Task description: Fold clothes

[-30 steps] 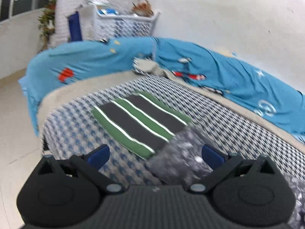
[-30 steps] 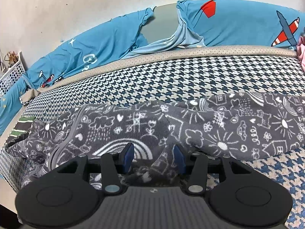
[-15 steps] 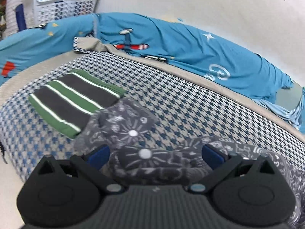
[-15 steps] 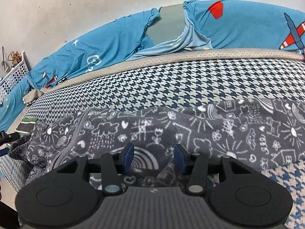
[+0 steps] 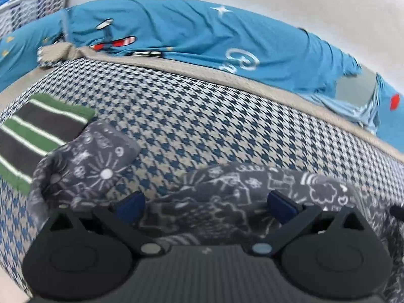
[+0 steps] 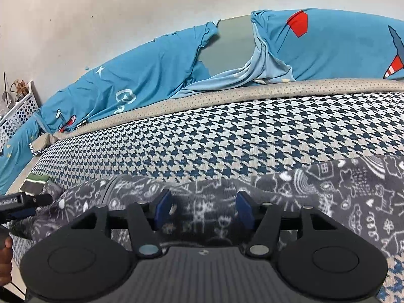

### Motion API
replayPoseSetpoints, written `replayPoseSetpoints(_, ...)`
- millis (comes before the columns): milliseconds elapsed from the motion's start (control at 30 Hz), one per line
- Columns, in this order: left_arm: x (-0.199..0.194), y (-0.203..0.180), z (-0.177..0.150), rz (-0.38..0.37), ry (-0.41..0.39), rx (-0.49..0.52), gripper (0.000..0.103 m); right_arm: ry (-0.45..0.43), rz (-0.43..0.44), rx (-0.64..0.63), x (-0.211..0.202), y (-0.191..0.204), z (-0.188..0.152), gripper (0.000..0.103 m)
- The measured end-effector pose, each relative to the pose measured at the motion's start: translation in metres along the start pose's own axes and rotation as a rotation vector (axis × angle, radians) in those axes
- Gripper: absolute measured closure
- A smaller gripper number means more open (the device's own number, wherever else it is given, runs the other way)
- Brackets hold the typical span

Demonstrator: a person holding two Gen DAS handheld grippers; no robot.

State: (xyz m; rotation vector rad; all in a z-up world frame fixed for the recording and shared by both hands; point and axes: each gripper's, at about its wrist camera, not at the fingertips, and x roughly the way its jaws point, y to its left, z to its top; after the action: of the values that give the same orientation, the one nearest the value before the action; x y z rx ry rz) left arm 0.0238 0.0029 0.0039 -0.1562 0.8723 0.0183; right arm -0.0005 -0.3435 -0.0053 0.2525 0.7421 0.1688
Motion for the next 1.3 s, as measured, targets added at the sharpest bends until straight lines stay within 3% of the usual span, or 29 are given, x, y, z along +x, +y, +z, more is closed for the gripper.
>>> replayPoseSetpoints(767, 0.038, -0.034, -0.011, -0.035, 0.093, 0.125, 0.000, -0.019, -0.008, -0.062, 0.034, 0.007, 0.014, 0.021)
replayPoseSetpoints(1067, 0.050, -0.049, -0.021, -0.033, 0.137, 0.182, 0.000, 0.084, 0.021, -0.102, 0.064, 0.006, 0.014, 0.012)
replayPoseSetpoints(1300, 0.055, -0.059, -0.028, -0.028, 0.152, 0.209, 0.000, 0.140, 0.027, -0.131, 0.074, 0.009, 0.009, 0.011)
